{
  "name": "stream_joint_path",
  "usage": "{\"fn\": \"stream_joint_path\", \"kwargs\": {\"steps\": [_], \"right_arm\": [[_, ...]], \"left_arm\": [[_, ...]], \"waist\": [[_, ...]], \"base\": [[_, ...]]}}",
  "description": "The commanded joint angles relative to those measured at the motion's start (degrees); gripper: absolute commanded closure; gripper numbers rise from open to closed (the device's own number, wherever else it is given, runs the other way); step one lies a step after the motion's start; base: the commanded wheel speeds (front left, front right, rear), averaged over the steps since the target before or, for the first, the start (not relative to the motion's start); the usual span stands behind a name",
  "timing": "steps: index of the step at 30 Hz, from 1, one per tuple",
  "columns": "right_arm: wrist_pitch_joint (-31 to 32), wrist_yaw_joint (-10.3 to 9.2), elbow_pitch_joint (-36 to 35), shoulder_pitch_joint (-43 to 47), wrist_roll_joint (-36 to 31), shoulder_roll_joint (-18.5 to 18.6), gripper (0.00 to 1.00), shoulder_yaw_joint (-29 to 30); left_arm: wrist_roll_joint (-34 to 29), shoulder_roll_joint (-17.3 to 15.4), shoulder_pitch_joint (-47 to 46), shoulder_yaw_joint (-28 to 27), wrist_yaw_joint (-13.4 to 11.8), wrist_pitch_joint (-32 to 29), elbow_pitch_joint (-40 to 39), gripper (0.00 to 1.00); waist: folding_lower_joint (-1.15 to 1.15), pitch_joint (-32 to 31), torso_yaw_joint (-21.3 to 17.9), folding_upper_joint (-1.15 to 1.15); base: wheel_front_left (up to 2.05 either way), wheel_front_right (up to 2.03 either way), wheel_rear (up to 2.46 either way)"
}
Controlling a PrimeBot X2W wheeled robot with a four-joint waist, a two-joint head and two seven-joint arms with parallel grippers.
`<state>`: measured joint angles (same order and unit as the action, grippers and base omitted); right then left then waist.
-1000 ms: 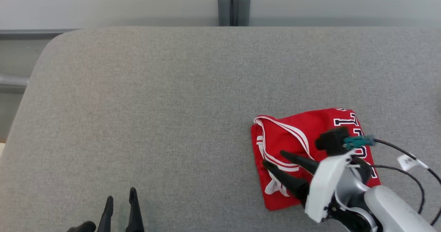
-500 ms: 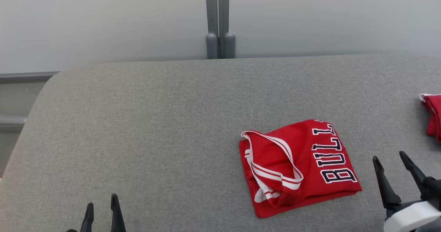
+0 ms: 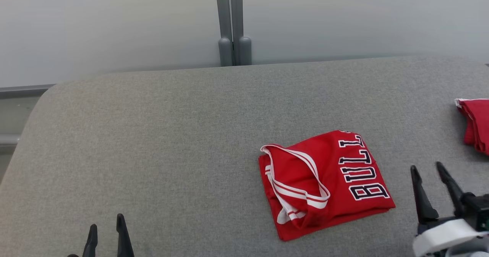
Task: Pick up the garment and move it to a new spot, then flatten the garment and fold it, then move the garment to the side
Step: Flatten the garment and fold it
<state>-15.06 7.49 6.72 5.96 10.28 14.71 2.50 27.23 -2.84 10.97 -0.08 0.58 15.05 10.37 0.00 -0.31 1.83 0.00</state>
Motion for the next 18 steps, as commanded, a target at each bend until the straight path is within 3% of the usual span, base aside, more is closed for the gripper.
{"fn": "stream_joint_path", "kwargs": {"steps": [1, 5, 13, 18], "right_arm": [[-0.1, 0.00, -0.1, -1.7, 0.6, -0.1, 1.00, -1.8], [-0.1, 0.00, 3.2, -8.4, -0.1, 0.5, 1.00, -8.6], [0.0, 0.00, 25.9, -24.2, -2.5, -2.9, 1.00, -22.0], [-0.1, 0.00, 30.9, -26.9, -1.5, -4.5, 1.00, -27.9]], "left_arm": [[-0.6, -0.1, 0.2, -0.4, 0.1, 0.1, -0.3, 0.00], [-0.6, -0.1, -2.0, -0.3, 0.2, 0.1, -0.8, 0.00], [-0.4, -0.1, -6.8, 2.2, 1.1, 0.1, 0.2, 0.00], [0.4, -0.1, -7.4, 2.1, 0.6, 0.1, 0.6, 0.00]], "waist": [[0.00, 0.4, -0.1, 0.00], [0.00, 2.9, -0.1, 0.00], [0.00, 8.4, 2.7, 0.00], [0.00, 8.9, 5.2, 0.00]], "base": [[0.00, 0.00, 0.00], [0.00, 0.00, 0.00], [0.00, 0.00, 0.00], [0.00, 0.00, 0.00]]}}
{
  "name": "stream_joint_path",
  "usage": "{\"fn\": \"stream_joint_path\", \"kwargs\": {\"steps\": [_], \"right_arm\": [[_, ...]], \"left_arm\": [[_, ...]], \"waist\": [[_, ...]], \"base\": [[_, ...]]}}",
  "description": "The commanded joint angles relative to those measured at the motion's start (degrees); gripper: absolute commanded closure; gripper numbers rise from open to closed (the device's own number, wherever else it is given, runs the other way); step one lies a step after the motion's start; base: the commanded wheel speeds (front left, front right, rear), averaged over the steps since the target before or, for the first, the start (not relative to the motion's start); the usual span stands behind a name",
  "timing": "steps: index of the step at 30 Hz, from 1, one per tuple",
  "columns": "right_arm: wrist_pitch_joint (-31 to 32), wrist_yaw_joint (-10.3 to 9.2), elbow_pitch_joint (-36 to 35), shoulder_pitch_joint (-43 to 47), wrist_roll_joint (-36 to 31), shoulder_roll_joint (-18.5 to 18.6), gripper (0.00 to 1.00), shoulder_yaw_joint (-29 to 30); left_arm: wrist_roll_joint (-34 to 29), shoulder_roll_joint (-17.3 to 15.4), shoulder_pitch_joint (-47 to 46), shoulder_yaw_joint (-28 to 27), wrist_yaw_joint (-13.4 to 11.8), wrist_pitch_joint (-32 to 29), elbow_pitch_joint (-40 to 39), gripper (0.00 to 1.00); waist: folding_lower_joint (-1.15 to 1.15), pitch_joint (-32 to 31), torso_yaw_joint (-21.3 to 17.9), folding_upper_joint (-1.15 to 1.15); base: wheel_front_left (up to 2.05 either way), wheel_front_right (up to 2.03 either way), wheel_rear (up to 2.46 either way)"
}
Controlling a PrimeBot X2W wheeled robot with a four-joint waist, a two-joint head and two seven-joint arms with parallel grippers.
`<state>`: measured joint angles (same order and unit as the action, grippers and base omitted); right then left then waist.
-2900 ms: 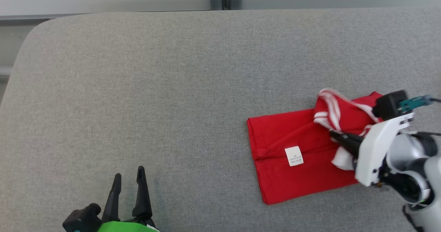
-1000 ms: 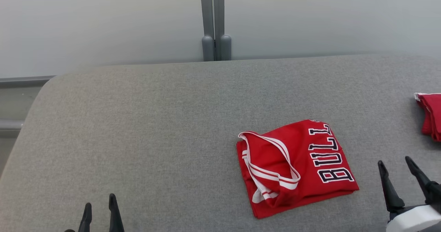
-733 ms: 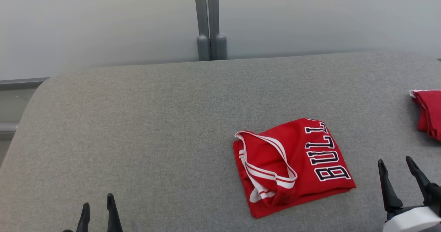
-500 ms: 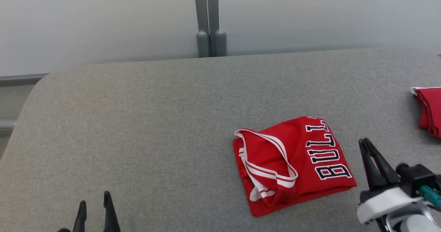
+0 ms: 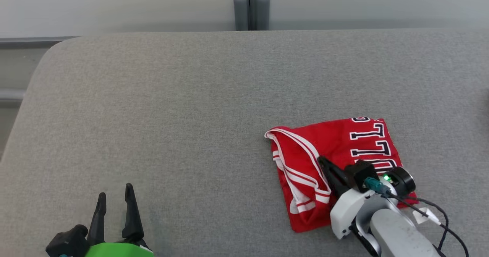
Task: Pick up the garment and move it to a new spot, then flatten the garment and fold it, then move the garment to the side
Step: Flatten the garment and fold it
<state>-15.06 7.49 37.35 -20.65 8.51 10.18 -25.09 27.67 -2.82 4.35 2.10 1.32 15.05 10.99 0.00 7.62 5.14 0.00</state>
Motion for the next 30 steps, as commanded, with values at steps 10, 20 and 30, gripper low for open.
{"fn": "stream_joint_path", "kwargs": {"steps": [10, 20, 30], "right_arm": [[-0.1, 0.01, -3.2, 5.2, 3.2, 0.9, 1.00, -10.6], [-0.1, 0.00, -11.3, 7.9, 4.1, -0.9, 1.00, -10.9], [-0.1, 0.00, -27.9, 21.6, 1.9, 3.7, 0.00, 16.6]], "left_arm": [[1.0, -0.2, 0.7, -0.8, -0.5, 0.1, 0.3, 0.00], [1.0, -0.2, 2.1, 0.2, -0.7, 0.1, 0.0, 0.00], [-5.3, -0.2, 6.8, -4.4, 0.3, 0.1, -4.4, 0.00]], "waist": [[0.00, 0.5, 3.5, 0.00], [0.00, -2.4, 0.6, 0.00], [0.00, -8.9, -3.7, 0.00]], "base": [[0.00, 0.00, 0.00], [0.00, 0.00, 0.00], [0.00, 0.00, 0.00]]}}
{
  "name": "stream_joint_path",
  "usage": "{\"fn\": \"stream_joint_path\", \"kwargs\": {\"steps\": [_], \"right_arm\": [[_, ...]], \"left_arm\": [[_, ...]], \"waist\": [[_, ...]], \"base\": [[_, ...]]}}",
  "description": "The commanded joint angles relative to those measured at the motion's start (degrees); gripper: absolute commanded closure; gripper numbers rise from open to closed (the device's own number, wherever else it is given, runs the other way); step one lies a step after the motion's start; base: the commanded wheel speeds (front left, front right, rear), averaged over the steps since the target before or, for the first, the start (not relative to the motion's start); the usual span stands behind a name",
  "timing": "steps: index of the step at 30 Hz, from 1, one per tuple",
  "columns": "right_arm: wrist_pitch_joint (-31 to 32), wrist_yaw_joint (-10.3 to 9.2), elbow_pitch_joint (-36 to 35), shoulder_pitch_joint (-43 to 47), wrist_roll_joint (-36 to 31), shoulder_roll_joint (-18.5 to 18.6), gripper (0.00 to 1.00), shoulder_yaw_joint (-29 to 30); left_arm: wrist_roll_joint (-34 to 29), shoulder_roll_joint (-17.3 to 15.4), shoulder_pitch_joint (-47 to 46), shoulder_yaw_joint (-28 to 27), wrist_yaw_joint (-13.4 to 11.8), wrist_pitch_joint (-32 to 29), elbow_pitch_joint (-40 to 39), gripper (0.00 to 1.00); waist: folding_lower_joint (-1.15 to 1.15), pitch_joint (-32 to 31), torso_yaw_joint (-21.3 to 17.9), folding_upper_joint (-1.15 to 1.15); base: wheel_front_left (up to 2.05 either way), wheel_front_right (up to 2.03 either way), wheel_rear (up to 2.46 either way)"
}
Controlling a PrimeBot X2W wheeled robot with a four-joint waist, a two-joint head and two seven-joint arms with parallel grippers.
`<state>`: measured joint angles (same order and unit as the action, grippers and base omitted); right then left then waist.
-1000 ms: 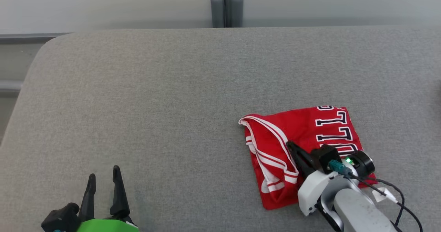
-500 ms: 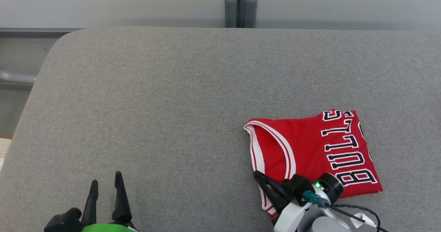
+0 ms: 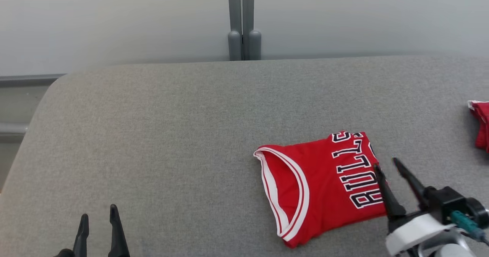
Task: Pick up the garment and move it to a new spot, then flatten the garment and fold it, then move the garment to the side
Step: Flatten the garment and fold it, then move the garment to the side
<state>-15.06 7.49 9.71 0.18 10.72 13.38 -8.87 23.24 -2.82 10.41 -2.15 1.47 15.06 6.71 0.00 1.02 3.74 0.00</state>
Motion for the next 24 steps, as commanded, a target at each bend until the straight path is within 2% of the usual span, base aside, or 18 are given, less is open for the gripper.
{"fn": "stream_joint_path", "kwargs": {"steps": [1, 5, 10, 19, 22, 24], "right_arm": [[-0.1, 0.00, -1.2, 2.0, 0.0, 0.9, 0.00, 3.1], [-0.1, 0.00, -1.4, 5.6, 0.8, 2.6, 0.00, 9.7], [-0.1, -0.01, 1.2, 7.6, 1.0, 2.1, 0.00, 12.8], [-0.1, 0.00, 2.1, 6.0, 2.1, 1.5, 0.00, 10.7], [-0.1, 0.00, 3.2, 3.9, 5.5, 1.0, 0.00, 9.2], [1.3, 0.01, 5.8, 0.8, 9.5, 2.4, 0.00, 5.1]], "left_arm": [[-1.6, -0.2, 1.3, -0.1, 0.6, 0.1, -0.3, 0.00], [-5.1, -0.2, 2.7, 0.8, 3.0, 0.1, 0.0, 0.00], [-6.3, -0.2, 3.7, 0.9, 4.1, 0.1, -0.2, 0.00], [-5.9, -0.2, 4.2, 1.1, 4.5, 0.1, -0.1, 0.00], [-5.9, -0.2, 3.9, 1.1, 4.5, 0.1, -0.2, 0.00], [-5.9, -0.2, 3.4, 1.4, 4.4, 0.1, -0.1, 0.00]], "waist": [[0.00, -2.7, -2.7, 0.00], [0.00, -3.6, -3.6, 0.00], [0.00, -3.9, -3.9, 0.00], [0.00, -3.6, -3.5, 0.00], [0.00, -3.0, -3.3, 0.00], [0.00, -2.2, -3.1, 0.00]], "base": [[0.00, 0.00, 0.00], [0.00, 0.00, 0.00], [0.00, 0.00, 0.00], [0.00, 0.00, 0.00], [0.00, 0.00, 0.00], [0.00, 0.00, 0.00]]}}
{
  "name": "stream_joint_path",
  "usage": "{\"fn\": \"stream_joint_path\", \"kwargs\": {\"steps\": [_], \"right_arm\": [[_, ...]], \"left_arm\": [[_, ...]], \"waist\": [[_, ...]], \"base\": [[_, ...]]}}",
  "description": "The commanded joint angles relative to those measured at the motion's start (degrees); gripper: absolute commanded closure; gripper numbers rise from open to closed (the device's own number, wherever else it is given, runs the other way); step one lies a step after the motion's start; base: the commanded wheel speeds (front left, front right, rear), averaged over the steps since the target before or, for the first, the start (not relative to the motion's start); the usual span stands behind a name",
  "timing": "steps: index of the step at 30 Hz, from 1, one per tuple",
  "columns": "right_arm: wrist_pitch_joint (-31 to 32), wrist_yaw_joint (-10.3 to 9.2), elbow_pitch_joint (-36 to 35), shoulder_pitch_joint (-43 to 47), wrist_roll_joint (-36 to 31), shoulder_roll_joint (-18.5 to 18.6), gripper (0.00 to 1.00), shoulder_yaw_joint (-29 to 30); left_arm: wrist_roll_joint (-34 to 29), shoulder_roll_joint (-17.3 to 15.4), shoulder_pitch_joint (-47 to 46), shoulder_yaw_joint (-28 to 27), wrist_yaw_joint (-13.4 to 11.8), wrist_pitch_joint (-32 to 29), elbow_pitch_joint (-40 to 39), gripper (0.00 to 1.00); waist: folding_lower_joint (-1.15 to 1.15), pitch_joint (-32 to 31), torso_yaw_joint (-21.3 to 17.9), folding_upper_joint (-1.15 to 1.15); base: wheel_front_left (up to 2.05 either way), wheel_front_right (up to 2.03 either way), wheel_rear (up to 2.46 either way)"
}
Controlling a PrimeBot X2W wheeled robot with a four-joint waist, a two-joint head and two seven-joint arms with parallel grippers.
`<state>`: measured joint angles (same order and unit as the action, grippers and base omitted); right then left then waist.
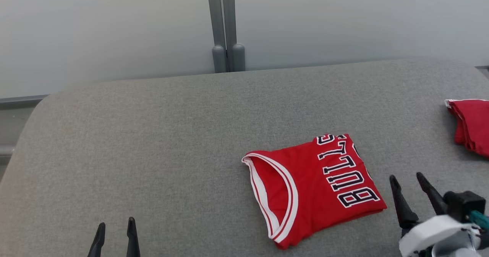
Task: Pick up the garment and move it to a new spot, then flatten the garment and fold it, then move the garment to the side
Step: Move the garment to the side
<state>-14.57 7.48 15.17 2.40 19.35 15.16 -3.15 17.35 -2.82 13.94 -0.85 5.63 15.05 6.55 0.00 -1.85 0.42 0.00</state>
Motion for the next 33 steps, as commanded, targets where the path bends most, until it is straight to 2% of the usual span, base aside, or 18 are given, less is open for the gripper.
{"fn": "stream_joint_path", "kwargs": {"steps": [1, 6, 8, 16, 17, 18, 21, 24, 28, 33], "right_arm": [[2.5, -0.01, 1.6, -3.2, 2.8, 1.2, 0.00, -1.7], [13.8, 0.02, 8.5, -13.7, 9.6, 4.3, 0.00, -8.6], [17.8, 0.00, 12.3, -17.5, 12.2, 4.0, 0.00, -10.0], [25.1, 0.02, 26.1, -25.1, 17.5, 2.4, 0.00, -13.4], [25.8, 0.04, 26.3, -25.2, 19.2, 1.8, 0.06, -13.8], [26.1, 0.05, 26.0, -25.3, 20.6, 1.7, 1.00, -14.6], [24.7, 0.03, 23.4, -27.4, 24.8, 3.6, 1.00, -14.8], [22.9, -0.03, 21.0, -31.9, 26.8, 8.7, 1.00, -13.2], [23.2, -0.02, 21.3, -37.6, 26.2, 14.4, 1.00, -10.8], [23.8, 0.01, 23.2, -43.0, 24.5, 20.8, 1.00, -6.4]], "left_arm": [[-0.1, -0.2, -0.5, 0.3, 0.3, 0.1, 0.1, 0.00], [-0.4, -0.2, -3.3, 1.7, 0.5, 0.1, 0.5, 0.00], [-0.1, -0.2, -4.4, 1.9, 0.3, 0.1, 0.7, 0.00], [1.9, -0.2, -7.0, 4.1, -1.0, 0.1, 0.5, 0.00], [2.0, -0.2, -7.0, 4.1, -1.1, 0.1, 0.4, 0.00], [2.2, -0.2, -6.8, 3.8, -1.4, 0.1, 0.1, 0.00], [2.8, -0.2, -6.8, 3.3, -1.9, 0.1, -0.5, 0.00], [1.9, -0.2, -8.0, 3.0, -1.6, 0.1, -1.2, 0.00], [0.6, -0.2, -10.3, 3.2, -0.6, 0.1, -1.2, 0.00], [0.1, -0.2, -13.6, 3.8, 0.2, 0.1, -1.5, 0.00]], "waist": [[0.00, 1.1, 0.4, 0.00], [0.00, 4.6, 2.2, 0.00], [0.00, 6.1, 3.1, 0.00], [0.00, 9.5, 6.8, 0.00], [0.00, 9.6, 6.8, 0.00], [0.00, 9.9, 6.4, 0.00], [0.00, 11.0, 4.2, 0.00], [0.00, 13.1, 0.3, 0.00], [0.00, 16.1, -4.2, 0.00], [0.00, 19.8, -7.1, 0.00]], "base": [[0.00, 0.00, 0.00], [0.00, 0.00, 0.00], [0.00, 0.00, 0.00], [0.00, 0.00, 0.00], [0.00, 0.00, 0.00], [0.00, 0.00, 0.00], [0.00, 0.00, 0.00], [0.00, 0.00, 0.00], [0.00, 0.00, 0.00], [0.00, 0.00, 0.00]]}}
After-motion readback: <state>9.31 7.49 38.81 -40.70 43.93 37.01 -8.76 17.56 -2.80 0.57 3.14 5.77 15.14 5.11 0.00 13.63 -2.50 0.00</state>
